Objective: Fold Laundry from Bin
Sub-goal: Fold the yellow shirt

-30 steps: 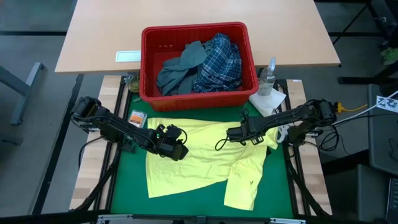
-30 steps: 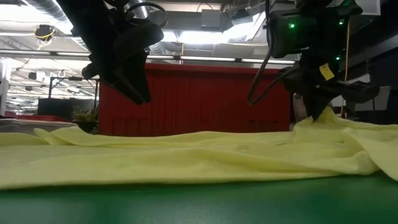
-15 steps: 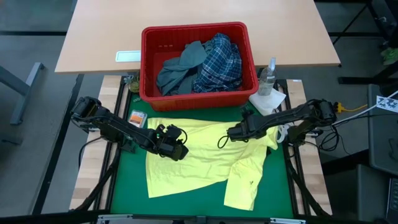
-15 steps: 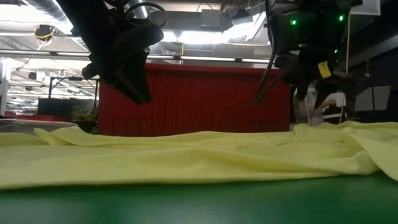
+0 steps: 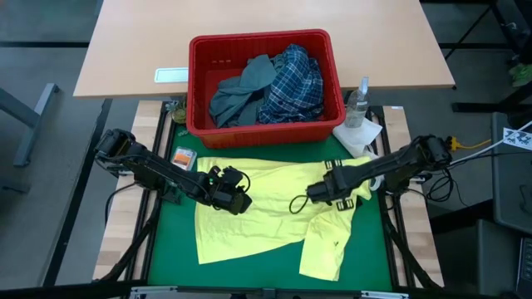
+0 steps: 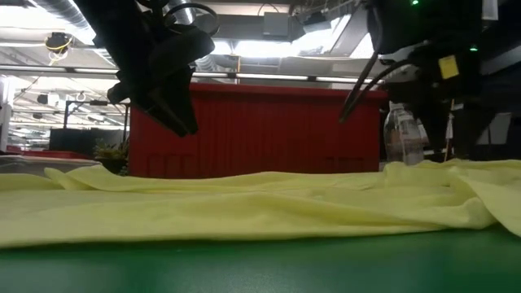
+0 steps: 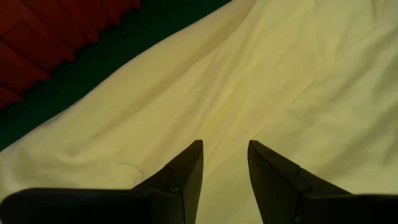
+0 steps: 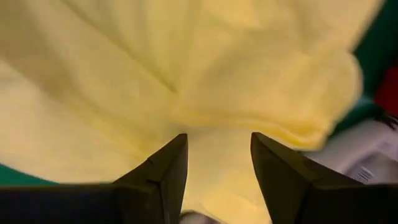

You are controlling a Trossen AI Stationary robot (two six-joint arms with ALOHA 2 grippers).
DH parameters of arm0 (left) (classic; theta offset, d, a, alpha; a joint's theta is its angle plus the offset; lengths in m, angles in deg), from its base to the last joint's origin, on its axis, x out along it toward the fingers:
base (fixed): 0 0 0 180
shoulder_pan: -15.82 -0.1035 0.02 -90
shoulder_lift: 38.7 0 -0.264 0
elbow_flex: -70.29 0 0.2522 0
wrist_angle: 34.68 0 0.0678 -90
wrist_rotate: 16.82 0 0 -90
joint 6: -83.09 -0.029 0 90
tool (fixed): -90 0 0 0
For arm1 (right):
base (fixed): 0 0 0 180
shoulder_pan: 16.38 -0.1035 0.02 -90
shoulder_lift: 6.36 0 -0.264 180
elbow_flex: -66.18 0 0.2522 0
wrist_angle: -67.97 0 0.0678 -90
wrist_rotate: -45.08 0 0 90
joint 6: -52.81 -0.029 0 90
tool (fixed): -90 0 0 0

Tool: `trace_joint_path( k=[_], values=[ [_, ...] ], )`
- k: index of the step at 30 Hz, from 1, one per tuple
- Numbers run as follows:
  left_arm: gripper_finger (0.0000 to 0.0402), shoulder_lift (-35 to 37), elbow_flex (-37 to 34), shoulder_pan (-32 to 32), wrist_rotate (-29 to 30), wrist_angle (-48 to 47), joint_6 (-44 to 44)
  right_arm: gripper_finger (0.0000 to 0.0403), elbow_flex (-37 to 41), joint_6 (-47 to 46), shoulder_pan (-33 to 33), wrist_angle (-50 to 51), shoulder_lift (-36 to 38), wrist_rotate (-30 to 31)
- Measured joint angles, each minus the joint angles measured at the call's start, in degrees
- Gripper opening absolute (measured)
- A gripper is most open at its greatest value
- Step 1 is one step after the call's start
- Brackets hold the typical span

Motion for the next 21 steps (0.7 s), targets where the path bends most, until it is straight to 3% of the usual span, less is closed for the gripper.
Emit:
trace_joint_path(
  k=[8, 21],
  values=[
    [0.0121, 0.0, 0.0, 0.0, 0.3, 0.0, 0.0, 0.0175, 1.7, -4.9, -3.7, -1.6, 0.0, -0.4],
    [0.0121, 0.0, 0.0, 0.0, 0.4, 0.1, 0.0, 0.0175, 1.7, -8.0, -4.0, -2.5, 0.0, 2.6]
  ],
)
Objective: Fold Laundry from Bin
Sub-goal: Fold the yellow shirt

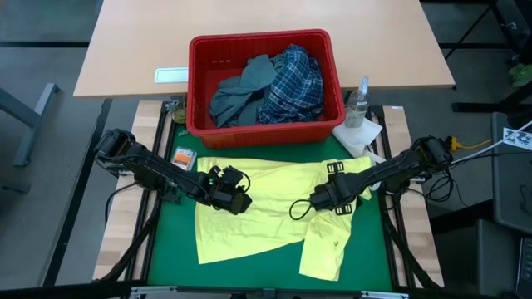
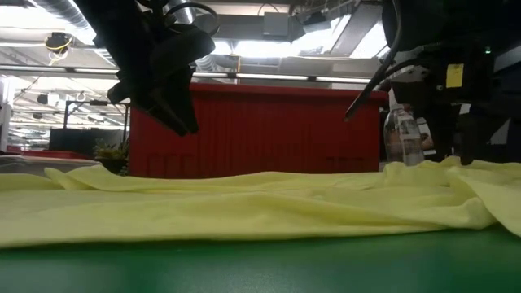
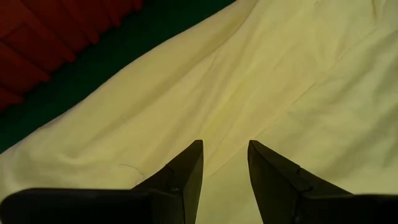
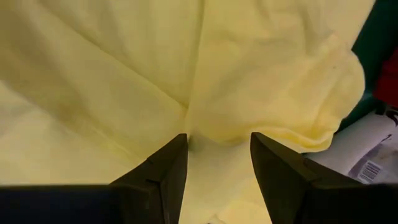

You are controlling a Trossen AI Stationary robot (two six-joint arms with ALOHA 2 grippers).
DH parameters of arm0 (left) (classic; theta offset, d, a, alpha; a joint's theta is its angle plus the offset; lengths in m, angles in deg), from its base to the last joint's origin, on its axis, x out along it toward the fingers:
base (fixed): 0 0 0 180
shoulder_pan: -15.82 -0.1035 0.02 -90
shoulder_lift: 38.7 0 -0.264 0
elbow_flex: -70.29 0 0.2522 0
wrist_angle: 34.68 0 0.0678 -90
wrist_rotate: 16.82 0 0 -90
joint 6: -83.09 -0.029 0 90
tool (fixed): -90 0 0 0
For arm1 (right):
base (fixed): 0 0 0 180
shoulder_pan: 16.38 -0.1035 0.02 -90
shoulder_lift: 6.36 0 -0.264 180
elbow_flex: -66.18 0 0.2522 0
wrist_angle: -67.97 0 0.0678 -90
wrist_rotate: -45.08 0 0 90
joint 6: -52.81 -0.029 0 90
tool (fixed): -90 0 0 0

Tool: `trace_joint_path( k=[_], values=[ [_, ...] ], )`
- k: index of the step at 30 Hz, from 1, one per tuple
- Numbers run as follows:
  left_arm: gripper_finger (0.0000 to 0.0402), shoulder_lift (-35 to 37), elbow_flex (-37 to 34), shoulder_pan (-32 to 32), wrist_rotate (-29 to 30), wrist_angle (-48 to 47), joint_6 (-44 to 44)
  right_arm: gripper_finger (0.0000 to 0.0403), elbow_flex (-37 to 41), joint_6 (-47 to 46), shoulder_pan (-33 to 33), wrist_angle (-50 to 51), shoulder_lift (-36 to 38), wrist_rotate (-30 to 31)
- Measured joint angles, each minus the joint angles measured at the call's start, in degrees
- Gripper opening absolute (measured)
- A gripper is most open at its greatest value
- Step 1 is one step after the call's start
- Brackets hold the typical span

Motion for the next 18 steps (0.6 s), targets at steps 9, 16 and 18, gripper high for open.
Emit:
trace_joint_path(
  k=[9, 16, 18],
  values=[
    [0.0121, 0.0, 0.0, 0.0, 0.0, 0.0, 0.0, 0.0175, 1.2, -0.1, 0.0, -1.4, 0.0, -2.3],
    [0.0121, 0.0, 0.0, 0.0, 0.8, 0.0, 0.0, 0.0175, 4.7, -0.7, 0.0, -4.2, 0.0, -2.8],
    [0.0121, 0.0, 0.0, 0.0, 0.8, 0.0, 0.0, 0.0175, 4.6, -1.3, 0.0, -3.8, 0.0, -2.8]
  ],
)
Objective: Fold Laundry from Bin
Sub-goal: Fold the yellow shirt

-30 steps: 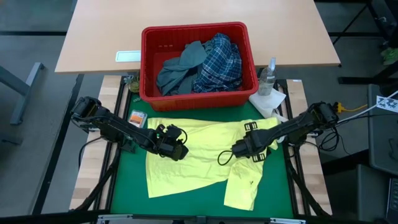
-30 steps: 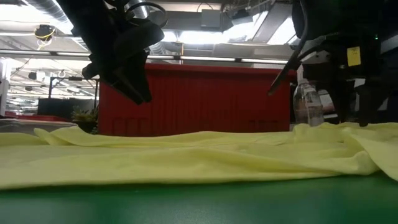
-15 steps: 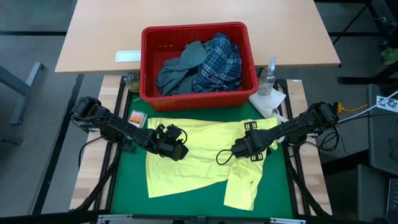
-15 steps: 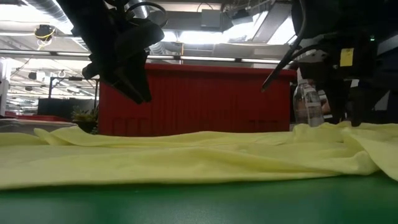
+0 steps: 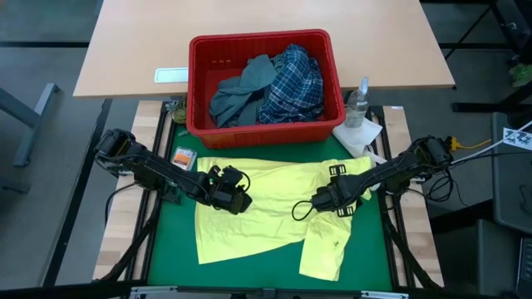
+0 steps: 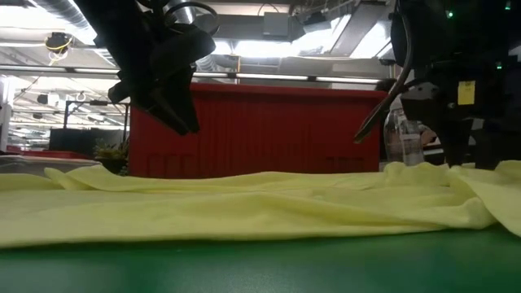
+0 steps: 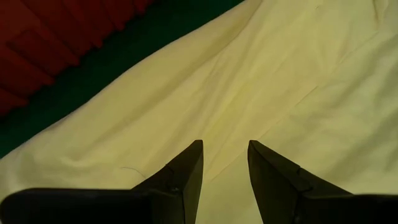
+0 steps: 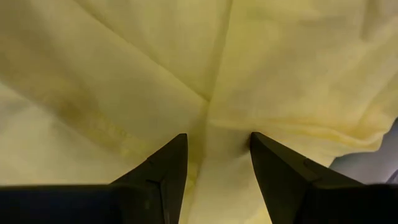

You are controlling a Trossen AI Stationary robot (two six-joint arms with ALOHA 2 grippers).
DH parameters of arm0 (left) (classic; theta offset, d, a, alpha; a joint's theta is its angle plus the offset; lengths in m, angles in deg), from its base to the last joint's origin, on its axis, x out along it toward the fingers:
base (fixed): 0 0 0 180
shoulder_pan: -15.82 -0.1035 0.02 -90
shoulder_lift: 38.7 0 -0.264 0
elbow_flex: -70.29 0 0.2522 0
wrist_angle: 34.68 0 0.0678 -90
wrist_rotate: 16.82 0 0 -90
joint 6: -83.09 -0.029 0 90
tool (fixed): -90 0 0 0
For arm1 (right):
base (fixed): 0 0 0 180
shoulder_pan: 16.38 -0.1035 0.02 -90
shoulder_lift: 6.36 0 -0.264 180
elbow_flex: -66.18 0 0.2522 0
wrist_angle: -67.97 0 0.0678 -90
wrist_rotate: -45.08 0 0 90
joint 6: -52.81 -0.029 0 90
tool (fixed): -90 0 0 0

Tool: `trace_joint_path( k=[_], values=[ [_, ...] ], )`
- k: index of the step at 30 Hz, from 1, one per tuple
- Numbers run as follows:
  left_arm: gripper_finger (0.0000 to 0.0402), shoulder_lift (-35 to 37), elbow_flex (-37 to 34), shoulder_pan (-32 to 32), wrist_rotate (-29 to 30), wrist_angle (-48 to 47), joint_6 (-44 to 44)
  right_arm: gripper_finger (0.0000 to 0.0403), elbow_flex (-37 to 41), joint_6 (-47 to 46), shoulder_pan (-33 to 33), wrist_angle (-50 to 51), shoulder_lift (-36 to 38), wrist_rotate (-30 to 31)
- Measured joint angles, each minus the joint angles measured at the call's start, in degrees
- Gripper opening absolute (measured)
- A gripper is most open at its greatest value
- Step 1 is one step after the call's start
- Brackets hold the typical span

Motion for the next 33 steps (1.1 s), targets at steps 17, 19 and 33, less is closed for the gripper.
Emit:
trace_joint_path(
  k=[17, 19, 33],
  values=[
    [0.0121, 0.0, 0.0, 0.0, 0.1, 0.0, 0.0, 0.0175, -2.2, -0.4, 0.0, 0.5, 0.0, -1.9],
    [0.0121, 0.0, 0.0, 0.0, 0.1, 0.0, 0.0, 0.0175, -3.0, -0.4, 0.0, 0.4, 0.0, -0.8],
    [0.0121, 0.0, 0.0, 0.0, 0.1, 0.0, 0.0, 0.0161, -3.2, -0.5, 0.0, 2.7, 0.0, 1.5]
  ],
)
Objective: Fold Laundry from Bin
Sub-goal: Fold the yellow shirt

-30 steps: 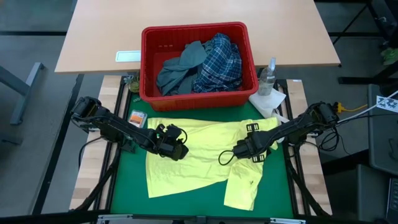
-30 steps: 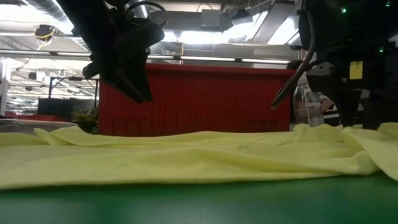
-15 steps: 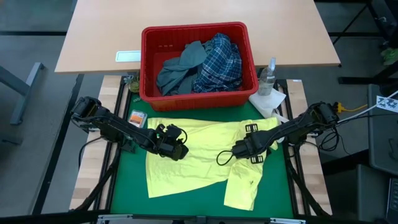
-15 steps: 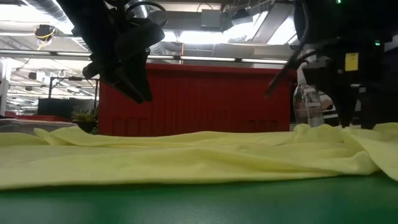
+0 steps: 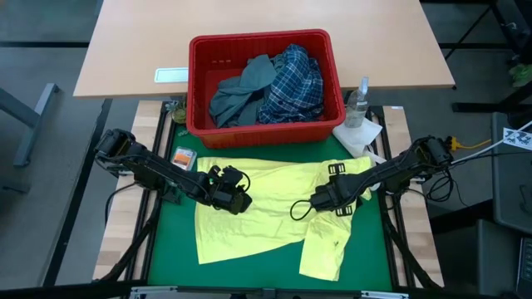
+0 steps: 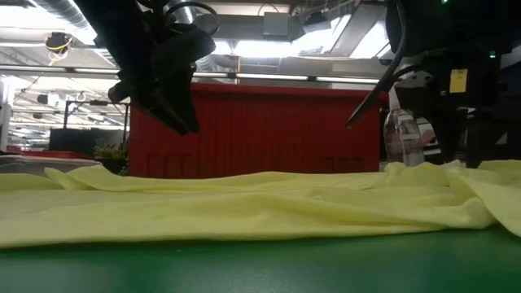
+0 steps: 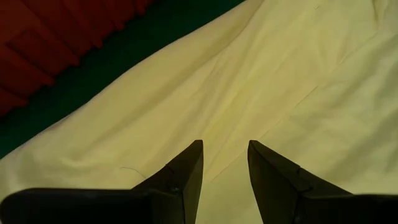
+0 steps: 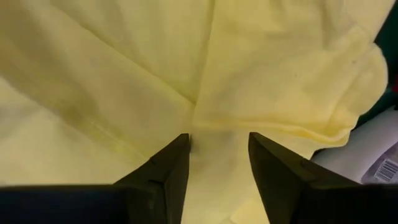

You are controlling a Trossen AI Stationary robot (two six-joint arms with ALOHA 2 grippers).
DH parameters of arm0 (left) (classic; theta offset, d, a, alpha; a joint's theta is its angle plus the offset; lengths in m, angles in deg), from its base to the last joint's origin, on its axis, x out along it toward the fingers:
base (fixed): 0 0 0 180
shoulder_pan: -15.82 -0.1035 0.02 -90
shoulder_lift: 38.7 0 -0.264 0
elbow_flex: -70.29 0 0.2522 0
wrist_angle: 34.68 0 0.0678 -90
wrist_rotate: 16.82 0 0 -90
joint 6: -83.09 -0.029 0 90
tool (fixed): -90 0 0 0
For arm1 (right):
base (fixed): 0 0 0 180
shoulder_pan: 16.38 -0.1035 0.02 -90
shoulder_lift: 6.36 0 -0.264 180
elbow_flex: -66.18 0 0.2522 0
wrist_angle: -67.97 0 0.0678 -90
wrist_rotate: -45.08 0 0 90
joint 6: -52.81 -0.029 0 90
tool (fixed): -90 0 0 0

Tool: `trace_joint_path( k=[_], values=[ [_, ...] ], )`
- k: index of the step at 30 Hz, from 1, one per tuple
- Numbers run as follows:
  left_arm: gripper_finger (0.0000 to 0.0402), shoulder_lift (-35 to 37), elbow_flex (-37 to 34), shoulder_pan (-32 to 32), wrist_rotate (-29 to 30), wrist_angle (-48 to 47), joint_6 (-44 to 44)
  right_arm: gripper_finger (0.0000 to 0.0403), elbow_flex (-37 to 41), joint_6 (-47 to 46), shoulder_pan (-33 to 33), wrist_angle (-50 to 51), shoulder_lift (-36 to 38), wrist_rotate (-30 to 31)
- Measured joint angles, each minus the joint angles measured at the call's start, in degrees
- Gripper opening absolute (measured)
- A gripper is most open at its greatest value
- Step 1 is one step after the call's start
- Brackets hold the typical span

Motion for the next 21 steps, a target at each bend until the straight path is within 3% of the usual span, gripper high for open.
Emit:
trace_joint_path(
  k=[12, 17, 21],
  values=[
    [0.0121, 0.0, 0.0, 0.0, 0.0, 0.0, 0.0, 0.001, 0.0, 0.9, 0.0, -1.0, 0.0, 0.6],
    [0.0121, 0.0, 0.0, 0.0, 0.0, 0.0, 0.0, 0.0022, 0.0, 2.2, 0.0, 1.1, 0.0, 0.6],
    [0.0121, 0.0, 0.0, 0.0, 0.0, 0.0, 0.0, 0.0012, 0.0, 1.8, 0.0, 10.6, 0.0, 3.5]
  ],
)
